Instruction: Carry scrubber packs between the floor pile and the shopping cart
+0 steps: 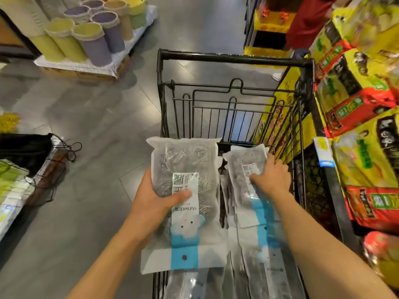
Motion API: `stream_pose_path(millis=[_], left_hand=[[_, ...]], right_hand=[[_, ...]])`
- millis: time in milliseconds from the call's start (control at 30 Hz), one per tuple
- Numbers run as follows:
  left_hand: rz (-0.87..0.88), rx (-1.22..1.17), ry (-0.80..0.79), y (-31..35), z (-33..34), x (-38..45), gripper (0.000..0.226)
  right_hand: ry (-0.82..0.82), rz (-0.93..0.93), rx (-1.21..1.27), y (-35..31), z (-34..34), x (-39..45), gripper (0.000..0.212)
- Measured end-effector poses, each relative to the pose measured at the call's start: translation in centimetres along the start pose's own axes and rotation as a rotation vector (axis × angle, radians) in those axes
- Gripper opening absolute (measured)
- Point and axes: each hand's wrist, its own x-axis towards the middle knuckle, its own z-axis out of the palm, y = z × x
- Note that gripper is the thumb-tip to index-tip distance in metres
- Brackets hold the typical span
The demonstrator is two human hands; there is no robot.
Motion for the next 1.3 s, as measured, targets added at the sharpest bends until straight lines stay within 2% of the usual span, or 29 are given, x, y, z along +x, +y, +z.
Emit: stream_pose_path(millis=[67, 133, 267, 433, 600, 700, 767, 867, 1000, 1100, 1300], left_hand=[[-0.011, 0.011, -0.001, -0.6, 0.5, 0.4, 0.058], [-0.026, 0.019, -0.016, -1.3, 1.0, 1.0, 0.058], [-0.066, 0.032, -0.053, -2.9, 2.1, 4.1, 0.063], [-0.166, -0.045, -0.065, -6.4, 3.9, 9.5, 0.06], [-0.206, 0.164, -0.097, -9.3, 5.2, 13.3, 0.061], [-0.064, 0.496, 0.04, -9.3, 6.6, 13.5, 0.073], [0.092, 0.838, 0.124, -8.7, 7.3, 13.0, 0.087], [0.303, 1.17, 0.065, -6.4, 7.8, 11.3, 0.084], [0.537, 1.251, -0.2, -1.2, 7.6, 8.3, 0.078], [0.702, 1.263, -0.279, 3.8, 6.8, 5.5, 0.076], [0.838, 1.318, -0.4, 10.0, 5.6, -0.4, 0.079]], right_hand=[[0.097, -0.091, -0.157, -0.1, 0.0, 0.0, 0.081], [0.086, -0.146, -0.199, 0.2, -0.2, 0.2, 0.08], [0.065, -0.217, -0.136, 1.5, -1.5, -0.2, 0.08], [0.081, -0.318, -0.109, 2.6, -2.6, -2.1, 0.089], [0.072, -0.348, -0.111, 2.9, -2.8, -4.0, 0.093], [0.064, -0.339, -0.086, 3.5, -2.8, -5.1, 0.097], [0.059, -0.342, -0.087, 3.8, -3.3, -5.9, 0.098], [0.056, -0.344, -0.107, 3.9, -4.9, -7.2, 0.097], [0.072, -0.317, -0.096, 3.2, -9.1, -9.4, 0.102], [0.11, -0.307, -0.078, 2.7, -12.9, -11.9, 0.099], [0.203, -0.211, -0.126, 1.2, -18.8, -19.8, 0.102]])
